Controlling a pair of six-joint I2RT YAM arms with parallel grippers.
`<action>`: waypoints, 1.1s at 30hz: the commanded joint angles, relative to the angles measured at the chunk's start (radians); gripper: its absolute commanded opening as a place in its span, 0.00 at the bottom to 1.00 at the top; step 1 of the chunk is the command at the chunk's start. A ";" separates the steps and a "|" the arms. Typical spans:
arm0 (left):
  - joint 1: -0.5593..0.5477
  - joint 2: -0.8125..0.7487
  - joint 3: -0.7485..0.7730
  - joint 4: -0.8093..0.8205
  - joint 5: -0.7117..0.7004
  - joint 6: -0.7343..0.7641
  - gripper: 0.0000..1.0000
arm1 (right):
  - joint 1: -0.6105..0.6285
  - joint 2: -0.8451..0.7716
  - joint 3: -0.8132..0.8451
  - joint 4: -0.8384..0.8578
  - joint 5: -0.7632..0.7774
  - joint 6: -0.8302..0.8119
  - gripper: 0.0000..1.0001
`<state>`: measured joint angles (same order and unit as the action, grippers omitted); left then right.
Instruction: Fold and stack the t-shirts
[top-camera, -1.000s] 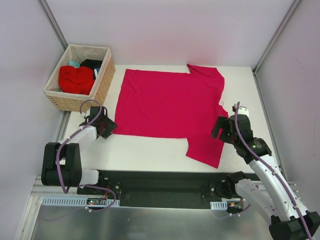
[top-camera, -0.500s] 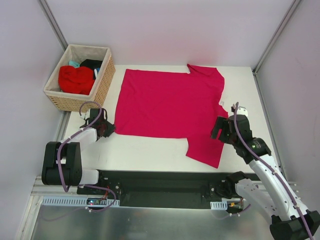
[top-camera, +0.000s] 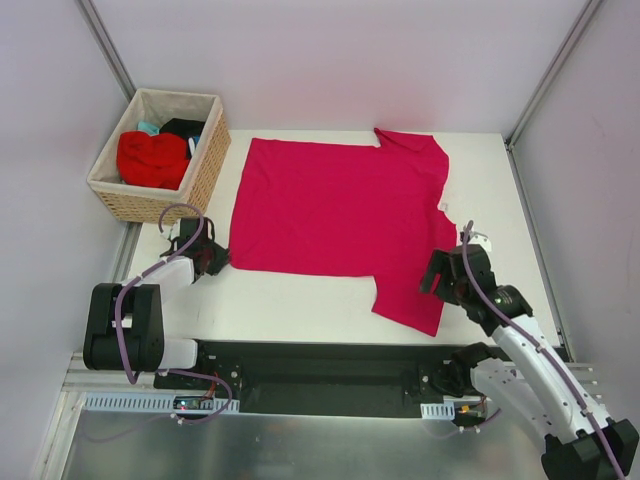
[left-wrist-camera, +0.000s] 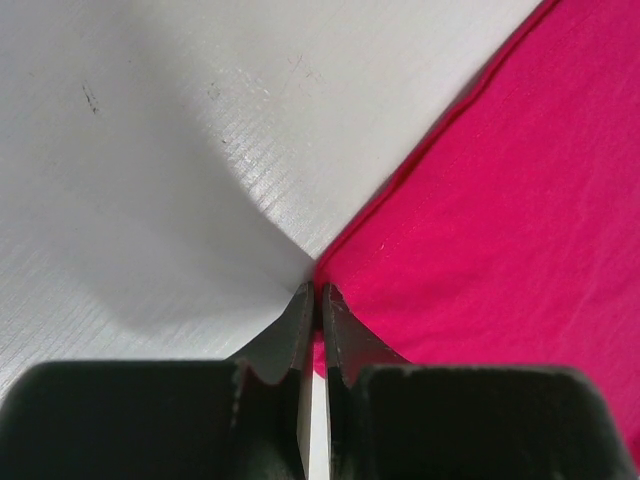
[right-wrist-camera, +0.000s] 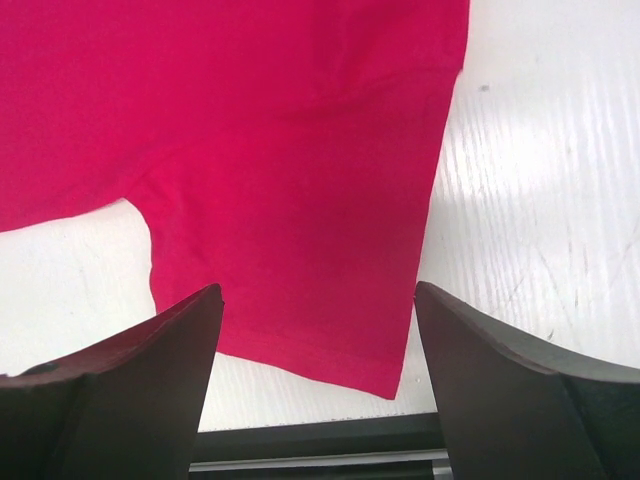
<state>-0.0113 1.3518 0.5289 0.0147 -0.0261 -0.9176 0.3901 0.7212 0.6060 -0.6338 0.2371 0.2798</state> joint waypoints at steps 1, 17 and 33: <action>0.005 0.017 -0.038 -0.093 0.011 0.008 0.00 | 0.006 -0.074 -0.051 -0.020 -0.034 0.123 0.82; 0.005 0.007 -0.073 -0.044 0.107 0.002 0.00 | -0.037 -0.028 -0.175 -0.109 -0.142 0.260 0.80; 0.005 0.000 -0.075 -0.036 0.134 0.005 0.00 | -0.053 -0.230 -0.264 -0.211 -0.193 0.348 0.74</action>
<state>-0.0113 1.3460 0.4923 0.0708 0.1043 -0.9279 0.3443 0.5278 0.3553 -0.7937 0.0864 0.5762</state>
